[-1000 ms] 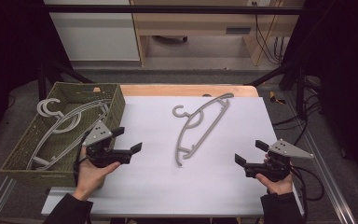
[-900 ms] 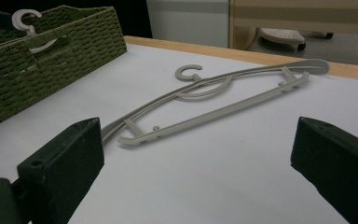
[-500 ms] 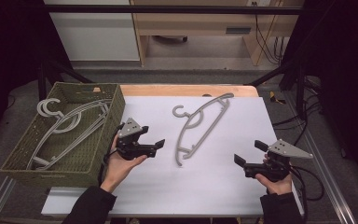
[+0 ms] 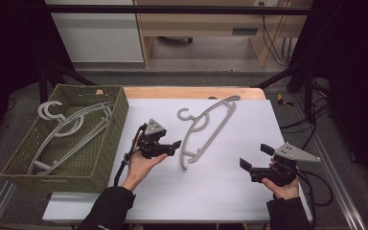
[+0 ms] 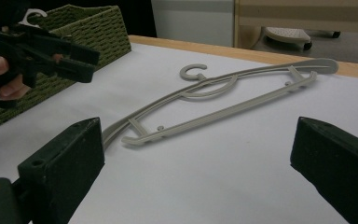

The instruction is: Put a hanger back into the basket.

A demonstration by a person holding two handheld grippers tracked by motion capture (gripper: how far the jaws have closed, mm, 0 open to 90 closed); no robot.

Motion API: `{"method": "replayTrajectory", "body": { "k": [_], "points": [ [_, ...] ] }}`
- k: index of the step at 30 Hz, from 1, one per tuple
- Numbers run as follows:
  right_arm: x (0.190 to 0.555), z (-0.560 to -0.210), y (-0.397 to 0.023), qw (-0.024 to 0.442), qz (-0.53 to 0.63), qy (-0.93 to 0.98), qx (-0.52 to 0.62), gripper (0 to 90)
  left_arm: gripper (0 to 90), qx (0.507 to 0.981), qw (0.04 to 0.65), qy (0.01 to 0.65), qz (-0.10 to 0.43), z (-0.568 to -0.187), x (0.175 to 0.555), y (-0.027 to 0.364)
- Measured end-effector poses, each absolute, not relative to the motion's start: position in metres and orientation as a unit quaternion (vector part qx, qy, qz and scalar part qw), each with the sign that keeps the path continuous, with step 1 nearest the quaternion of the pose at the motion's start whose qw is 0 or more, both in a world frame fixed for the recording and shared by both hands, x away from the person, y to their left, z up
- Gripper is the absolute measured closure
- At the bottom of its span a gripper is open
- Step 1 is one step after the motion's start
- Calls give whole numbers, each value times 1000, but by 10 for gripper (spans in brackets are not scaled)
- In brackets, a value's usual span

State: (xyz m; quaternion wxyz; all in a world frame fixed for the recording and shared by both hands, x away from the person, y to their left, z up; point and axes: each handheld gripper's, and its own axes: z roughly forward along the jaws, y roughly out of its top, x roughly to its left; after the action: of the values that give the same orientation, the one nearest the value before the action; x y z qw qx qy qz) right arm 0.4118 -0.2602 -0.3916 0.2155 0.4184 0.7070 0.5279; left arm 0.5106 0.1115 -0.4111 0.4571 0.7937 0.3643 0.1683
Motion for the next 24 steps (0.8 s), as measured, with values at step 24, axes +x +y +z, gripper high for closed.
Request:
{"method": "replayTrajectory", "body": {
  "k": [24],
  "points": [
    [413,-393,-258,216,522,711,419,30,505,826,366,401,152,-466,550,67]
  ]
}}
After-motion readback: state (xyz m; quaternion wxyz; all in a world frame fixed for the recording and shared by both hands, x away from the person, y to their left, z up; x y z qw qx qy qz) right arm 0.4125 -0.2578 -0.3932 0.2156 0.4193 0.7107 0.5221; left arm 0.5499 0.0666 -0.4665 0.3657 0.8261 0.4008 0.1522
